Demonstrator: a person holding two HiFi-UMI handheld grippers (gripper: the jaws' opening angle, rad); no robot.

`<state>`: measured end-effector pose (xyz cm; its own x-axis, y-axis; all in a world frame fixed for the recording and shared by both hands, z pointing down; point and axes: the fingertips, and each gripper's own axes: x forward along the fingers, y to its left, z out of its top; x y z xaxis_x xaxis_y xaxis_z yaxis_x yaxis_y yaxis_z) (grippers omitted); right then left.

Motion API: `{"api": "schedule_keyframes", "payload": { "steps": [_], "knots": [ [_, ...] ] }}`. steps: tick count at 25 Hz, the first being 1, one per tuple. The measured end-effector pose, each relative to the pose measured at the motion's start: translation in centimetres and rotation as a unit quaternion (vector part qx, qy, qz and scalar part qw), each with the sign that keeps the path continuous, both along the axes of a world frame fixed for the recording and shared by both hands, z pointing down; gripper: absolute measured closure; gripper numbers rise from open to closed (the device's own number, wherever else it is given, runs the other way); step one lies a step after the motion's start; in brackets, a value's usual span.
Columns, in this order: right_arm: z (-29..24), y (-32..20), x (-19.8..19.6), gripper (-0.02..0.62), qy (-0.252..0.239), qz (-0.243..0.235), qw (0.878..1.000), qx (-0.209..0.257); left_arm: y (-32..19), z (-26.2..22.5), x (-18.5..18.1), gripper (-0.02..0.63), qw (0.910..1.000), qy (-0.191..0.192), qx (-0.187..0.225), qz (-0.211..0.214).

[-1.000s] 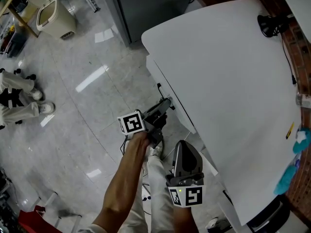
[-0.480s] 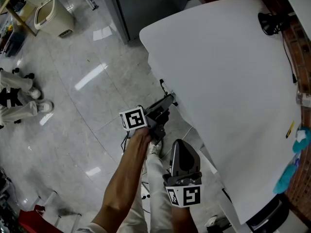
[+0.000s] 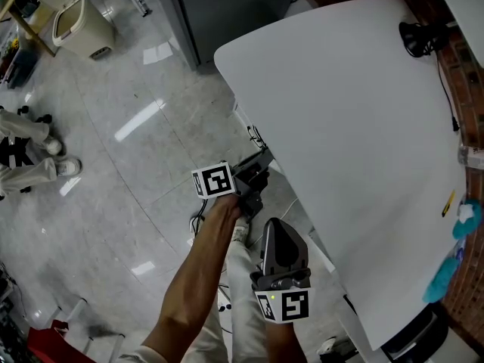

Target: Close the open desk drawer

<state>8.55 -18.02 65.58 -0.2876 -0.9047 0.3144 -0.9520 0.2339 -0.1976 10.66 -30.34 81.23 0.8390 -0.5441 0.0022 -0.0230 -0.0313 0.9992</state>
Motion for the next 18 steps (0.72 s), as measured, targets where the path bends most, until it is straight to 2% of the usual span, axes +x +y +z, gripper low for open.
{"api": "schedule_keyframes", "payload": {
  "steps": [6,14,18],
  "knots": [
    [-0.2,0.0,-0.1,0.594,0.001,-0.001,1.000,0.002,-1.3,-0.2,1.7,0.580,0.9999,-0.010,-0.011,0.003],
    [-0.3,0.4,-0.6,0.594,-0.001,-0.005,1.000,0.002,-1.4,0.0,1.8,0.580,0.9998,-0.004,-0.019,0.003],
    [-0.4,0.4,-1.2,0.594,-0.002,-0.009,1.000,0.002,-1.5,0.0,1.9,0.580,0.9994,-0.021,-0.025,0.005]
  ]
}}
